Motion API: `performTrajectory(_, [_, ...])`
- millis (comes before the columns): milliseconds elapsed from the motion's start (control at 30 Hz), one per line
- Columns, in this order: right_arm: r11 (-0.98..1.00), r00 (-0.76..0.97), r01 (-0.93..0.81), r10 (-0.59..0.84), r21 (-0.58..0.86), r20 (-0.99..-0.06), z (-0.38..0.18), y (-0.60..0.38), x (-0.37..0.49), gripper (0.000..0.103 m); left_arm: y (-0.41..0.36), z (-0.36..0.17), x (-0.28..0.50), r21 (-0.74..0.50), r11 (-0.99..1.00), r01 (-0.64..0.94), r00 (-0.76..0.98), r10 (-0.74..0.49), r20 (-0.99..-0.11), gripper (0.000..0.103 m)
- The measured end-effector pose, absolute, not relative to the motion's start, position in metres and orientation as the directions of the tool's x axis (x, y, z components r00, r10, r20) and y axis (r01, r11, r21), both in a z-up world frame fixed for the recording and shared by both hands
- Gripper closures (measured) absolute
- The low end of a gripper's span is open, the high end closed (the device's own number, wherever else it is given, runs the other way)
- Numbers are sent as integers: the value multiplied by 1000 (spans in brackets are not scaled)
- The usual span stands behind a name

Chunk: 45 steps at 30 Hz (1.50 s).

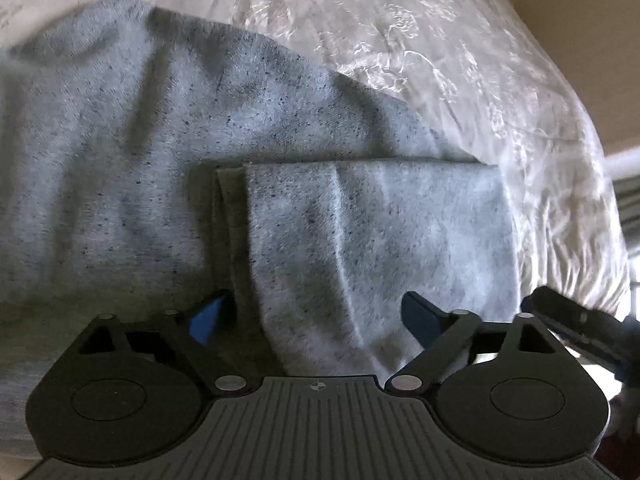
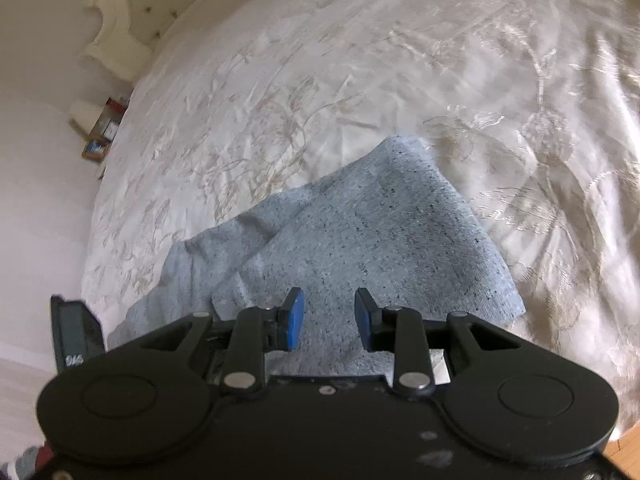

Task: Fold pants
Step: 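Fold the held leg over the pants body with the right gripper, then open the right gripper and release the folded leg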

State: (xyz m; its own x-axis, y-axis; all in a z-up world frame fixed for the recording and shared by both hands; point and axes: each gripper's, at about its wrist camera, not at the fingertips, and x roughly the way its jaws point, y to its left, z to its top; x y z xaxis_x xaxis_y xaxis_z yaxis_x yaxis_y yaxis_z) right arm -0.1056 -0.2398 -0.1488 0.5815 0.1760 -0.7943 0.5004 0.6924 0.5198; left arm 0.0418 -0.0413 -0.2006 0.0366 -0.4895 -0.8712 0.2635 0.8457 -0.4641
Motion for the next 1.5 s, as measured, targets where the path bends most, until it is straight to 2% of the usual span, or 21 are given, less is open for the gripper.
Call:
performTrajectory(67, [705, 572, 488, 187, 514, -799, -150, -243, -102, 71, -43, -201, 44, -456, 857, 241, 31, -477, -879, 12])
performTrajectory(100, [707, 571, 482, 194, 517, -798, -151, -245, -99, 71, -45, -200, 45, -446, 865, 229, 38, -466, -884, 19])
performTrajectory(133, [706, 572, 476, 205, 525, -794, -151, -248, -96, 71, -45, -199, 45, -429, 878, 211, 55, -449, -892, 32])
performTrajectory(167, [708, 572, 469, 212, 528, -792, -151, -250, -93, 71, -44, -197, 45, -411, 891, 193, 72, -430, -900, 39])
performTrajectory(200, [715, 572, 457, 219, 528, -791, -151, -252, -88, 71, -43, -197, 44, -398, 900, 177, 81, -417, -906, 45])
performTrajectory(267, [741, 565, 427, 228, 518, -793, -151, -258, -78, 71, -39, -197, 42, -404, 900, 162, 92, -421, -902, 46])
performTrajectory(300, [756, 563, 412, 227, 508, -795, -151, -260, -72, 71, -38, -196, 41, -404, 900, 166, 98, -422, -901, 53])
performTrajectory(333, [775, 560, 393, 225, 494, -798, -150, -264, -66, 71, -37, -195, 39, -394, 902, 177, 106, -415, -903, 64])
performTrajectory(400, [817, 551, 346, 222, 462, -805, -149, -272, -52, 70, -36, -193, 36, -365, 909, 199, 129, -394, -910, 80])
performTrajectory(433, [841, 541, 316, 221, 440, -811, -149, -276, -43, 70, -34, -192, 34, -362, 911, 198, 141, -392, -909, 83])
performTrajectory(567, [893, 492, 209, 256, 399, -832, -155, -285, -10, 70, -30, -191, 30, -365, 916, 166, 167, -391, -905, 85])
performTrajectory(667, [912, 454, 153, 277, 381, -847, -168, -284, 8, 72, -38, -189, 28, -321, 926, 200, 187, -357, -915, 85])
performTrajectory(733, [943, 430, 145, 212, 299, -878, -179, -281, 17, 73, -45, -186, 28, -287, 927, 241, 201, -337, -920, 84])
performTrajectory(800, [967, 392, 182, 93, 176, -915, -193, -286, 22, 80, -51, -183, 29, -259, 924, 280, 216, -323, -921, 84])
performTrajectory(833, [962, 373, 214, 82, 171, -924, -199, -295, 20, 82, -53, -183, 29, -248, 923, 294, 218, -317, -923, 84])
performTrajectory(933, [938, 382, 258, 122, 232, -916, -200, -313, 13, 80, -58, -183, 30, -228, 921, 316, 223, -305, -926, 84])
performTrajectory(1033, [952, 385, 207, 134, 227, -913, -192, -313, 9, 73, -57, -182, 31, -230, 925, 302, 220, -303, -927, 84])
performTrajectory(1200, [955, 445, 148, 168, 258, -879, -171, -297, 2, 71, -42, -166, 31, -225, 944, 239, 249, -284, -926, 84])
performTrajectory(1333, [931, 459, 33, 308, 363, -833, -159, -262, 1, 70, -28, -160, 26, -208, 961, 183, 259, -251, -933, 84])
performTrajectory(1500, [878, 355, -149, 478, 456, -804, -167, -199, -6, 70, -11, -161, 14, -191, 975, 110, 250, -214, -944, 84])
